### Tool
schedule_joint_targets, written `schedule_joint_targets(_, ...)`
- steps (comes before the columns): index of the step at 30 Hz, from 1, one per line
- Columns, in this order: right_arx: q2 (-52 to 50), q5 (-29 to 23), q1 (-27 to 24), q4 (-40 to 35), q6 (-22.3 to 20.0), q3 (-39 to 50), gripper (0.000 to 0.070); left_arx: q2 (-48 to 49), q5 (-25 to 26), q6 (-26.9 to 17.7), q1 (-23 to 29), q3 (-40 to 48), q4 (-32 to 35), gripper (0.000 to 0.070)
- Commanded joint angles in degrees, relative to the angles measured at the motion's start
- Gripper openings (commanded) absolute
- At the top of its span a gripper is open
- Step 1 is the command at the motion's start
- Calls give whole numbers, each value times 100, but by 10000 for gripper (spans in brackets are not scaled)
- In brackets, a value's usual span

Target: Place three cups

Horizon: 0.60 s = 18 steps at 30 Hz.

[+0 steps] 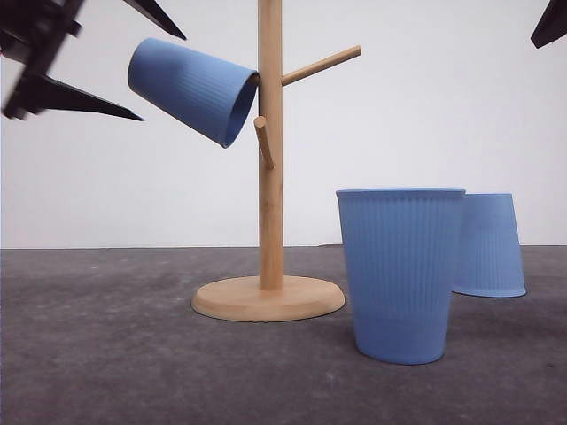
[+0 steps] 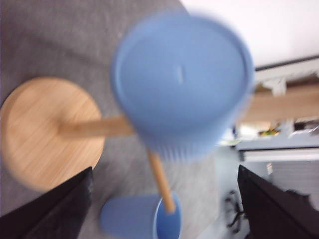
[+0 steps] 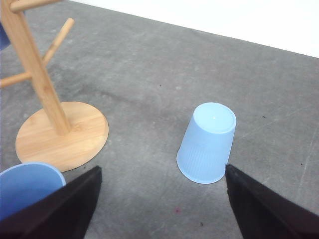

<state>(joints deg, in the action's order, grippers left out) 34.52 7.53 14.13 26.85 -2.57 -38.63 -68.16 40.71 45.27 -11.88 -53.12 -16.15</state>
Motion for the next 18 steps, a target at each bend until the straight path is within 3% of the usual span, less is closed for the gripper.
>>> schedule_joint_targets(1, 20, 15, 13, -66, 66, -74, 503, 56, -26, -874, -13, -67, -442, 555)
schedule_joint_targets(4, 20, 6, 13, -53, 118, -74, 503, 381, -389, -1502, -13, 53, -967, 550)
schedule_joint_targets(6, 20, -7, 3, -22, 236, -74, 503, 685, -706, -1761, -13, 269, -966, 546)
schedule_joint_targets(11, 22, -30, -2, 23, 515, -74, 504, 1429, -1274, -2003, 41, 1061, -433, 503)
schedule_joint_targets(15, 78, -199, -17, 26, 952, -82, 505, 1945, -1422, -2030, 46, 1796, 61, 498)
schedule_joint_targets(18, 335, -150, -113, 94, 1182, -165, 528, 2164, -1796, -2036, 46, 2109, 20, 498)
